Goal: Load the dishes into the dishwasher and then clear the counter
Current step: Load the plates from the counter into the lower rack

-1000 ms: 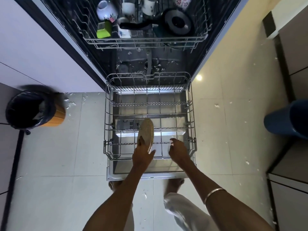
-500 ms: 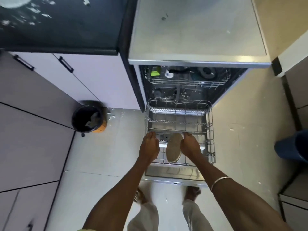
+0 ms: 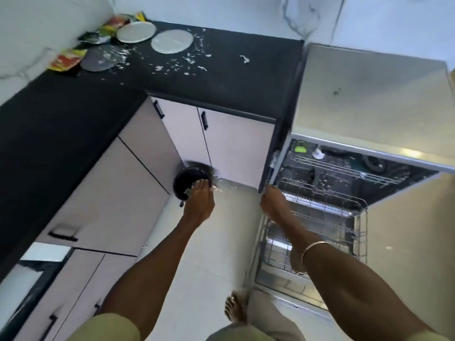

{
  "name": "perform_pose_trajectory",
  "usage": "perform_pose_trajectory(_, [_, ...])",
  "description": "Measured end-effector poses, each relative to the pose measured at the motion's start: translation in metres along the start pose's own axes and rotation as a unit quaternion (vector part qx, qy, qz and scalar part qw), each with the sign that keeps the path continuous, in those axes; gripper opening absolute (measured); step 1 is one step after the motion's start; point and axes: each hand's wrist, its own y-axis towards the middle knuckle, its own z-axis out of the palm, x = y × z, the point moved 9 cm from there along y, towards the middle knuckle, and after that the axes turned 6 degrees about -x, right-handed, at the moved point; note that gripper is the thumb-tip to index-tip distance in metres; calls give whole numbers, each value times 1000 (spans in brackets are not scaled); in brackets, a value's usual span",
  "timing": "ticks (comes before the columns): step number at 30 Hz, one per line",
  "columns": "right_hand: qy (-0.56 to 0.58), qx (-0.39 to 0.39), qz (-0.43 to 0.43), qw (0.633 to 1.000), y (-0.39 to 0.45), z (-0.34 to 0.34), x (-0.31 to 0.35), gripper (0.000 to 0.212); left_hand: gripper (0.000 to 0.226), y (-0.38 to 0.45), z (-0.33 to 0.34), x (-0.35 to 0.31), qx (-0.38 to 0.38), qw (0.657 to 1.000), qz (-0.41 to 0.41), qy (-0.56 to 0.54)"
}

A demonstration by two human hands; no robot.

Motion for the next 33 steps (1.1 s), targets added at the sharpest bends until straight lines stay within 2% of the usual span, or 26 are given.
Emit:
perform_pose_trajectory(4, [3,-7,-32,999,20,-4,57,48,49,27,-43,29,-20,1000,-15,2])
perform_pose_trajectory(10, [-15,-38,-80,996,78,-14,126,40,45,88,-80,58,-41,999,-22,-12])
perform_pose_trajectory(20, [12,-84,-122,989,222,-41,242,42,48,246,-132,86,-59,998,-24,-20])
perform_pose_trajectory(27, [52,-94,-129,986,310,-62,302,48,44,355,-169,96,-98,991,-48,-80])
perform_pose_trajectory(31, [55,-105,-121,986,367,-66,324,47,28,422,-191,114,-140,981,-77,-110])
perform_pose_trajectory(33, [69,-108,-98,987,389,-69,331,44,27,452,-201,127,-150,976,-104,-117])
